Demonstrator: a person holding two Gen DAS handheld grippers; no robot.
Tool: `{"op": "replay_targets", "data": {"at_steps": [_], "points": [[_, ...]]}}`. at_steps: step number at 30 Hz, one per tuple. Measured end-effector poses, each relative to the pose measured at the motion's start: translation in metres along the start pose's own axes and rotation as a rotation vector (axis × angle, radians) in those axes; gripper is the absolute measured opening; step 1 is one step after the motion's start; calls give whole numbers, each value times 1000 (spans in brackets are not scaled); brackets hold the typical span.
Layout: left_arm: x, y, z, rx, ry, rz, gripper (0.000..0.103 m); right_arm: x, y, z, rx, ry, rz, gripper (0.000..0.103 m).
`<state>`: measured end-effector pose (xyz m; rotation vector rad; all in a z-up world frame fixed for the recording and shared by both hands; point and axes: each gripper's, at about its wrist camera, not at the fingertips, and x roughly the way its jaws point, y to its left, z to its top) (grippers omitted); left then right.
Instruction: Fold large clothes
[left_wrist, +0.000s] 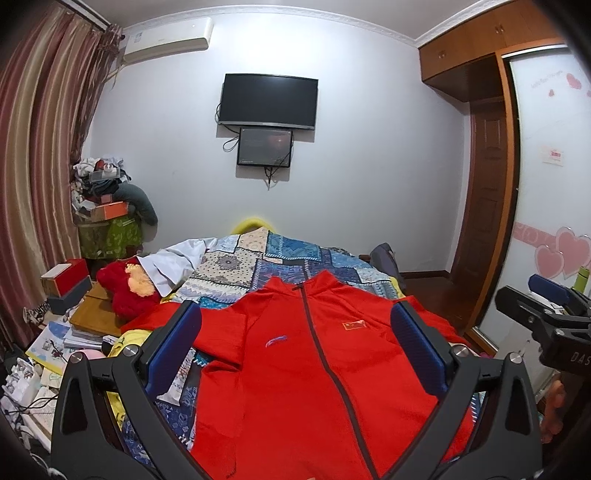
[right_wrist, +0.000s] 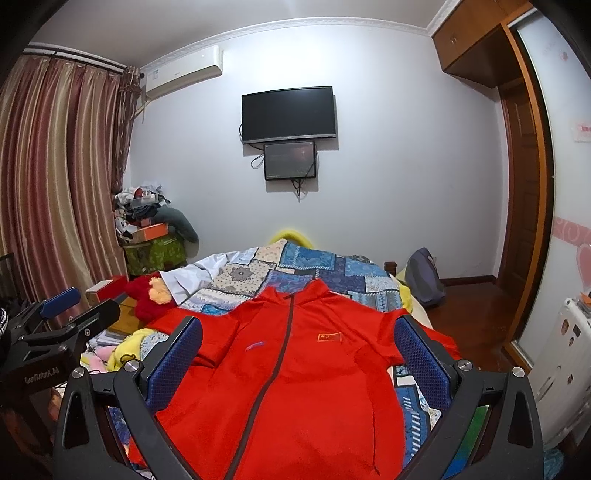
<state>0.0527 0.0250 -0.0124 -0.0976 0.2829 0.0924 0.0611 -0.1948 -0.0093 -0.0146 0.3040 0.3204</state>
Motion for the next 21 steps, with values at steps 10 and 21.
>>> {"op": "replay_targets", "data": {"at_steps": [10, 21], "points": [[92, 61, 20, -3, 77, 167, 103, 92, 1, 24, -51, 69, 7, 103], [222, 181, -15, -152, 348, 337, 103, 237, 19, 37, -153, 207, 71, 103]]}}
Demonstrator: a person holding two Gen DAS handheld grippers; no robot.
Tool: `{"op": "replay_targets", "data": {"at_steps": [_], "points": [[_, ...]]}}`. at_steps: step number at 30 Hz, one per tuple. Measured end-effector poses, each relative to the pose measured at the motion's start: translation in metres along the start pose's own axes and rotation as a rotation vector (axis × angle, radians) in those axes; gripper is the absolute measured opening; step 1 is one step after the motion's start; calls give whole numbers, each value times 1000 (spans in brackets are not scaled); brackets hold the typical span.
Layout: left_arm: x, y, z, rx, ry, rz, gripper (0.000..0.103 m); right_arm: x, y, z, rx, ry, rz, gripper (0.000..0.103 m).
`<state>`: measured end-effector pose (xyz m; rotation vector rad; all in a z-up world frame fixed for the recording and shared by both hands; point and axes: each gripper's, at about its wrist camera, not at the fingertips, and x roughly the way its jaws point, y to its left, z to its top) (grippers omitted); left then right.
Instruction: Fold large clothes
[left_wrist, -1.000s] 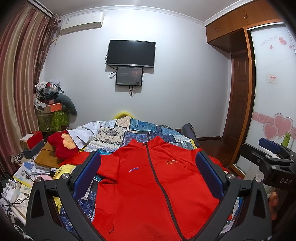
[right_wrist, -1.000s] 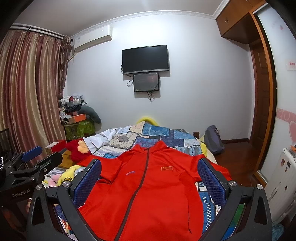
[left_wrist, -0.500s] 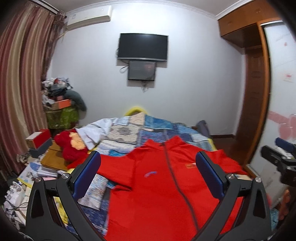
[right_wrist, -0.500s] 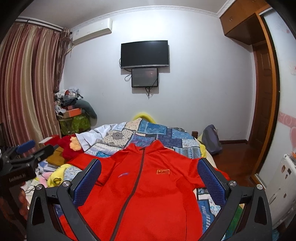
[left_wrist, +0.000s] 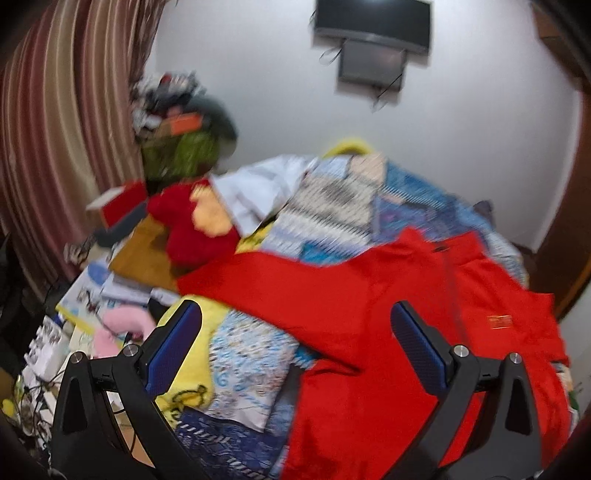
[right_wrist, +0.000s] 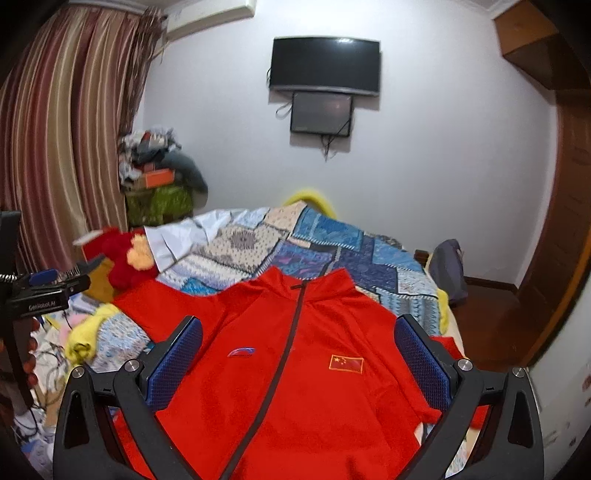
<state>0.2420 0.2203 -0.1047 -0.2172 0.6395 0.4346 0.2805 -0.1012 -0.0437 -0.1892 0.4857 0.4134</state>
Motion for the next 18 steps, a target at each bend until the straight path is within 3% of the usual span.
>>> {"op": "replay_targets", "data": {"at_steps": [3, 10, 13, 15, 18], "points": [[44, 17, -6, -28, 98, 18, 103, 43, 2, 3, -5, 54, 20, 103], [128, 49, -33, -151, 346, -62, 103, 159, 15, -1, -50, 232, 97, 103], [159, 59, -41, -220, 407, -96, 101, 209, 26, -15, -84, 336, 152, 103], [175, 66, -42, -268, 430, -113, 94, 235, 34, -23, -95, 380, 175, 103], [187, 75, -33, -327, 409, -144, 94, 273, 45, -34, -92, 469, 231, 103]]}}
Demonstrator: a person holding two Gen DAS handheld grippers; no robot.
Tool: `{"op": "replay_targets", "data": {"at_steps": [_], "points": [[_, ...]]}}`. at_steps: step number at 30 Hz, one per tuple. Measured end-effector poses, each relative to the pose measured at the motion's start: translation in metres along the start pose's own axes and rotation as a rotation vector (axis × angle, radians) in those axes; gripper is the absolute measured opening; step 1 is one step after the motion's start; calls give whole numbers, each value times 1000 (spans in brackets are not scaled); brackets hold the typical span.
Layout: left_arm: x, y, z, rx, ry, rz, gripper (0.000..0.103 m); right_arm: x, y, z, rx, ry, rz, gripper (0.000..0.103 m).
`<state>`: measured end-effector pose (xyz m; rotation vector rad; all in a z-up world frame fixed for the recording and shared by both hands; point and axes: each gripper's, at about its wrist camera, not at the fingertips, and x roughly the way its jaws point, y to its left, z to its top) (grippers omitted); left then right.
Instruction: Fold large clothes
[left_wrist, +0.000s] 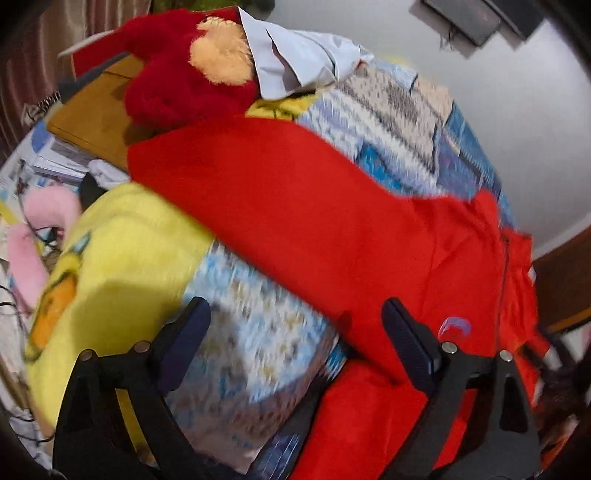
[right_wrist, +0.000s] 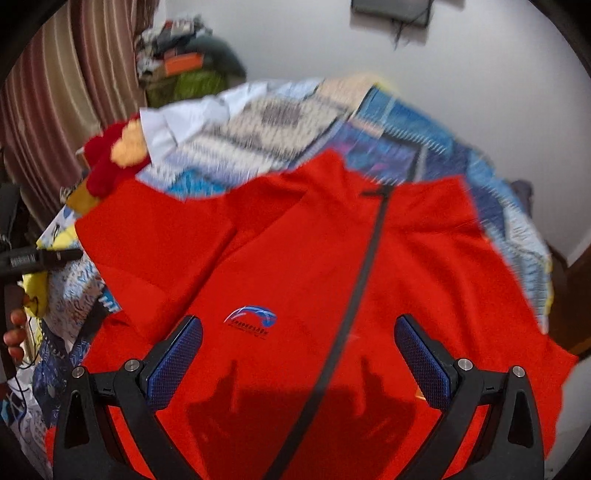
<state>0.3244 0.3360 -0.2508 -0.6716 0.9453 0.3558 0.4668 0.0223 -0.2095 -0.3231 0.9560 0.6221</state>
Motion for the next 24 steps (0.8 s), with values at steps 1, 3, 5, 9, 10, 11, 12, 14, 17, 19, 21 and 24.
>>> {"op": "replay_targets", "data": {"at_steps": [1, 3, 5, 9, 10, 11, 12, 14, 17, 19, 21, 24], "points": [[2, 1, 6, -8, -5, -6, 94, 12, 1, 3, 5, 26, 28, 103], [9, 4, 18, -13, -15, -7, 88, 29, 1, 8, 19, 61, 72, 103], [18, 9, 29, -21, -15, 30, 80, 43, 1, 12, 36, 94, 101, 103], [31, 14, 45, -38, -39, 131, 50, 62, 1, 17, 71, 148, 146, 103], [28, 11, 48, -28, -66, 147, 43, 61, 1, 16, 76, 153, 153, 103], [26, 8, 50, -11, -83, 168, 26, 60, 0, 15, 77, 154, 156, 103], [21, -2, 53, 31, -105, 222, 14, 57, -2, 14, 76, 150, 156, 103], [13, -14, 57, 87, -135, 274, 7, 49, -7, 11, 67, 142, 147, 103], [-12, -45, 63, 168, -201, 261, 5, 32, -19, 7, 59, 117, 121, 103], [-33, -72, 67, 230, -262, 253, 5, 19, -27, 5, 58, 96, 104, 103], [-57, -102, 68, 293, -317, 228, 4, 1, -38, 2, 62, 68, 84, 103], [-83, -151, 65, 383, -387, 173, 4, -24, -54, -3, 69, 26, 61, 103]]}}
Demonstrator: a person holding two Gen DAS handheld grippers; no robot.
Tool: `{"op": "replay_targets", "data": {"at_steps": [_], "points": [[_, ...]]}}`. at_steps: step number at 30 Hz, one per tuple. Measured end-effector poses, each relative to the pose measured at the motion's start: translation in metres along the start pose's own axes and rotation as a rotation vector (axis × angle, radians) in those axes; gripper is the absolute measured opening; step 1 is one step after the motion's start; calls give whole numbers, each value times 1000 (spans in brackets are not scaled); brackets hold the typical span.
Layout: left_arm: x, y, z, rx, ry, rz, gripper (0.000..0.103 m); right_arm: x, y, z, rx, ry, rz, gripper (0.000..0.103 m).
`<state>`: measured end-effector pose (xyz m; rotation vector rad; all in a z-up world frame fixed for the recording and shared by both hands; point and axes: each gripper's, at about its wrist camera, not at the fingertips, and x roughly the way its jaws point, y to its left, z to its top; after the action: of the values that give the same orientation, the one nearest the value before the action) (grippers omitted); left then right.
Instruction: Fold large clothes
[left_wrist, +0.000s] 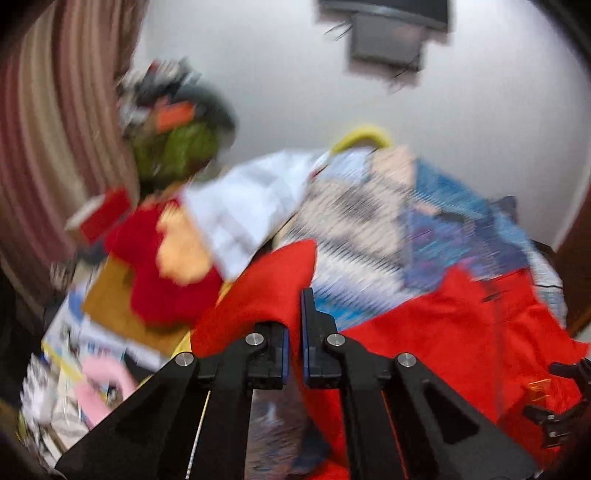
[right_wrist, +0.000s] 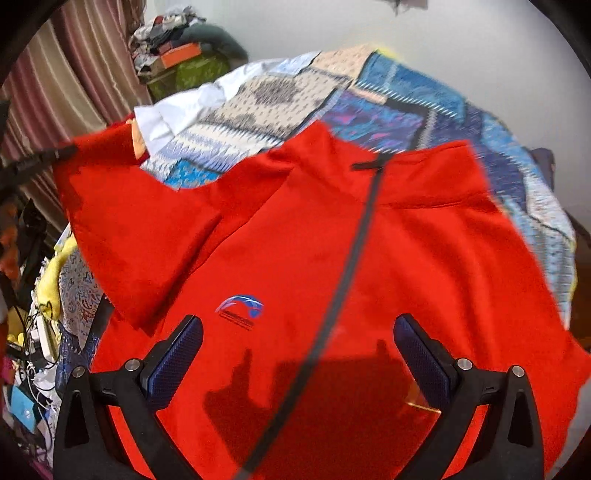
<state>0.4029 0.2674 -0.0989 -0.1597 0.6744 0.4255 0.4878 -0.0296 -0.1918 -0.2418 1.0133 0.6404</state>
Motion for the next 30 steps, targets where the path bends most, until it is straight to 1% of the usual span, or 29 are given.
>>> {"op": "replay_targets", "data": {"at_steps": [2, 4, 6, 7, 9, 10, 11, 13, 14, 16, 17, 20, 22, 24, 25, 26, 27, 29, 30], "points": [[-19, -34, 15, 54, -42, -53, 4, -18, -11, -4, 13, -28, -11, 103], [-34, -71, 23, 94, -61, -122, 4, -40, -28, -10, 39, -58, -19, 103], [-38, -104, 24, 118, -48, -189, 4, -59, -46, -17, 64, -80, -30, 103], [-36, -122, 22, 131, -28, -226, 4, -66, -53, -21, 74, -86, -36, 103], [-28, -153, 12, 157, 17, -276, 4, -80, -70, -31, 92, -97, -57, 103], [-18, -175, 2, 183, 54, -297, 4, -86, -79, -37, 101, -98, -75, 103], [-11, -185, -7, 199, 77, -309, 4, -90, -85, -42, 106, -97, -84, 103], [12, -217, -36, 254, 172, -341, 4, -98, -104, -58, 128, -85, -109, 103], [17, -226, -51, 268, 202, -352, 4, -100, -112, -65, 139, -76, -116, 103], [38, -249, -87, 317, 307, -389, 4, -102, -126, -78, 163, -57, -129, 103], [42, -259, -102, 342, 343, -401, 4, -102, -129, -83, 170, -49, -135, 103], [46, -284, -140, 428, 406, -427, 4, -100, -141, -101, 201, -14, -140, 103], [42, -296, -159, 493, 433, -433, 12, -99, -144, -108, 213, 4, -137, 103], [38, -300, -168, 545, 434, -428, 31, -98, -143, -111, 213, 10, -135, 103], [33, -299, -169, 568, 424, -425, 38, -98, -141, -111, 210, 10, -133, 103], [27, -296, -168, 575, 424, -431, 52, -98, -139, -111, 205, 8, -131, 103], [23, -293, -167, 576, 425, -438, 64, -98, -135, -108, 197, 5, -126, 103], [6, -275, -158, 556, 399, -456, 67, -99, -122, -104, 173, -2, -118, 103], [-1, -265, -153, 543, 379, -450, 70, -98, -117, -100, 161, -4, -115, 103]]}}
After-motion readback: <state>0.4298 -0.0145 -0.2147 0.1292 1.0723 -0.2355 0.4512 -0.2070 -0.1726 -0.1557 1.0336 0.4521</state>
